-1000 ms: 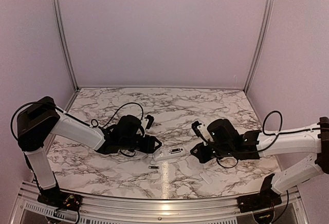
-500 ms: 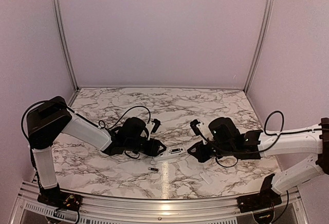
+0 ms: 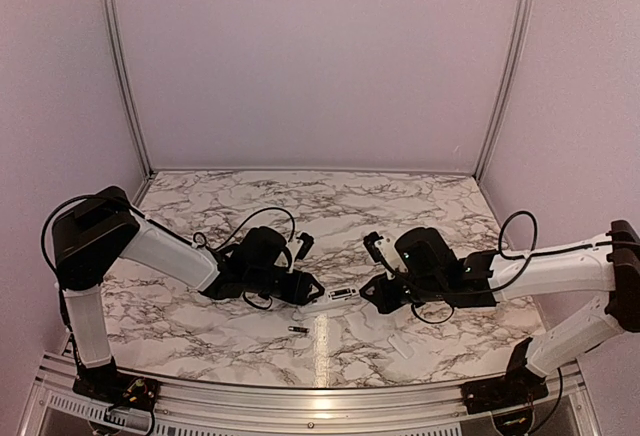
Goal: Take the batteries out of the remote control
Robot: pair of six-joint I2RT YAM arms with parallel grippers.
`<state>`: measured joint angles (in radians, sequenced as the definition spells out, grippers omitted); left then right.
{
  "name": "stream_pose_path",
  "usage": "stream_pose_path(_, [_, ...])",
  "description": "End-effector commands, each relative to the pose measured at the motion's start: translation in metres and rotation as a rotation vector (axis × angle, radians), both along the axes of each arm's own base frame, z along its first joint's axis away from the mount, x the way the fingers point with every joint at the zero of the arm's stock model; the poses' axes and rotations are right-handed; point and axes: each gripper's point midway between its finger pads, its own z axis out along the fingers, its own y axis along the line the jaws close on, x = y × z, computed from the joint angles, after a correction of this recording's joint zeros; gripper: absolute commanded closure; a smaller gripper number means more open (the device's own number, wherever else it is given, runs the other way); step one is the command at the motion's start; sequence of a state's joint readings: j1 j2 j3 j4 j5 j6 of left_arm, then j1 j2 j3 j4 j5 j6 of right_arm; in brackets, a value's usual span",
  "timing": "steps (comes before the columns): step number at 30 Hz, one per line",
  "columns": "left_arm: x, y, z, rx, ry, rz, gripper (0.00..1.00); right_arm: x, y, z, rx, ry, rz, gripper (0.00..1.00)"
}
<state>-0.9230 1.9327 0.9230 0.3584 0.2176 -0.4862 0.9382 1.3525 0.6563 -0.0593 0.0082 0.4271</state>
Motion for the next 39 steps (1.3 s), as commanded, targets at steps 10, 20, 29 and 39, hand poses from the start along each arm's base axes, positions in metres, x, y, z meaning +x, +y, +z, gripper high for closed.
stream_pose_path(10, [-0.008,-0.008,-0.007,0.003,0.07,-0.023,0.57,0.02,0.0,0.009,0.006,-0.027,-0.076,1.0])
stream_pose_path(20, [-0.025,-0.023,-0.005,-0.022,0.1,-0.083,0.57,0.026,-0.001,0.008,0.004,-0.027,-0.085,1.0])
stream_pose_path(29, [-0.034,-0.028,0.006,-0.049,0.101,-0.106,0.57,0.024,0.009,0.01,0.032,-0.032,-0.033,1.0])
stream_pose_path(39, [-0.042,-0.036,0.011,-0.102,0.117,-0.155,0.58,0.019,0.016,0.008,0.04,-0.012,0.006,1.0])
